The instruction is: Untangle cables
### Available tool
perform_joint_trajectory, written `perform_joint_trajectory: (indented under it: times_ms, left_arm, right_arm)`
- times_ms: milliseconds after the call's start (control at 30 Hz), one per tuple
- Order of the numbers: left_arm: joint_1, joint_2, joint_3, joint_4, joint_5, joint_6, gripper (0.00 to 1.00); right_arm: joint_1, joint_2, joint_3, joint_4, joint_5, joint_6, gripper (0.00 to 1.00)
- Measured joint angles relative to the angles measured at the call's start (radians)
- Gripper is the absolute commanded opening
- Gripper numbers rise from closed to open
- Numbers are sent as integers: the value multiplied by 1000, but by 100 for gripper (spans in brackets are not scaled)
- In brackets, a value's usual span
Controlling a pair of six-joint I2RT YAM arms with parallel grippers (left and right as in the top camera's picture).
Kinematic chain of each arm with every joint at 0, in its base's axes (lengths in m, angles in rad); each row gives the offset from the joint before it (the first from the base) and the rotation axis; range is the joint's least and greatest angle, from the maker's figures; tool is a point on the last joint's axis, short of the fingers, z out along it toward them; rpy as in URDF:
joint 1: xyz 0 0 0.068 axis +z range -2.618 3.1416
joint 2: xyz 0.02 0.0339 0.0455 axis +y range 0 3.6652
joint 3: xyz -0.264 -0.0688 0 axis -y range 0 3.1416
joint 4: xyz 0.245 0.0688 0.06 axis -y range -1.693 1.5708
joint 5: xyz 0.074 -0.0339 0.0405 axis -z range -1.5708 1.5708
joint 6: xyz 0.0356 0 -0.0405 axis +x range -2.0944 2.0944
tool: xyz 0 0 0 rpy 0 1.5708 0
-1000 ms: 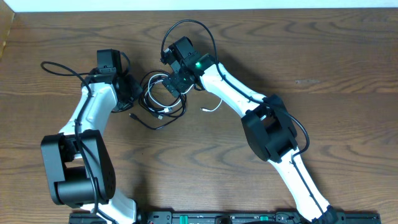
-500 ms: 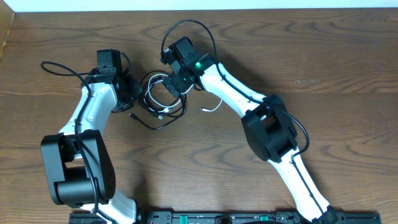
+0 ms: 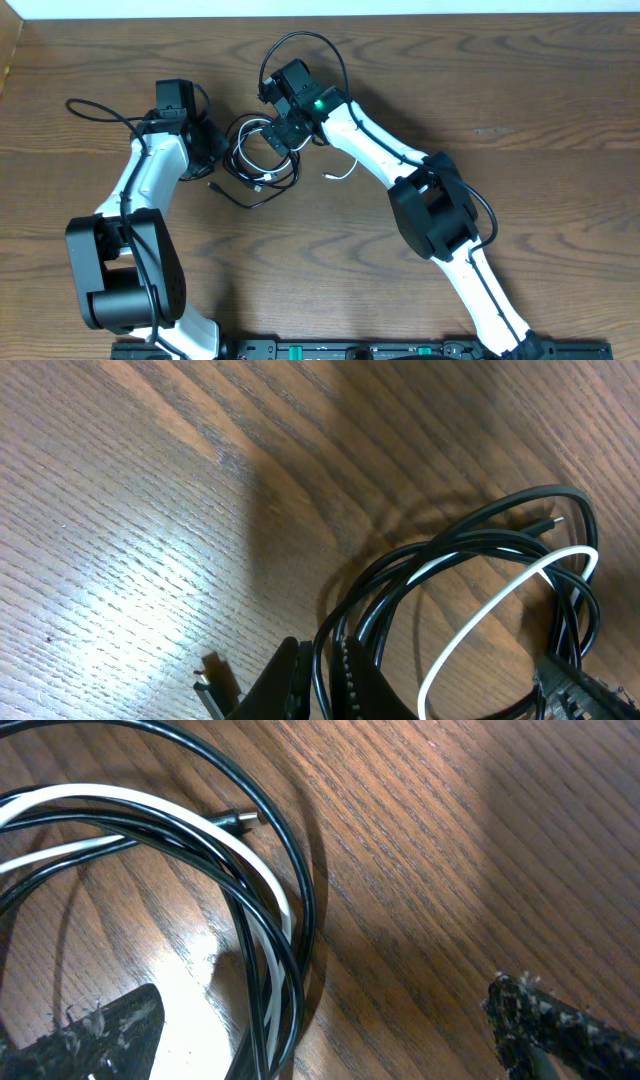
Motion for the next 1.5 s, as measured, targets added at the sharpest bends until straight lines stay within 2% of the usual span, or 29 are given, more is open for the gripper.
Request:
perform_joint_trajectory:
  times_ms: [133,233,433,533,567,667,800,900,1300,1500]
  left_arm:
    - [0,0,0,0,0,0,12]
    - [0,0,0,0,0,0,13]
    - [0,0,0,0,0,0,13]
    - [0,0,0,-1,0,0,12]
    - [0,0,0,-1,0,0,12]
    - [0,0,0,-1,0,0,12]
    - [0,0,0,-1,0,0,11]
    - [0,0,0,-1,0,0,11]
    - [0,0,0,-1,0,0,10]
    - [0,0,0,-1,0,0,15]
  right_arm:
    - [0,2,0,8,1,0,86]
    - [0,13,0,13,3,0,72]
    - [0,34,2,20,8,-5,38]
    - [0,34,2,19,4,-10,17]
    - [0,34,2,19,4,-6,13]
    - [0,34,2,18,4,5,8]
    - [0,34,2,16,-4,15,9]
    - [1,34,2,14,-7,18,1]
    - [6,29,2,18,-17,23,1]
    - [6,-22,2,-2,-18,23,1]
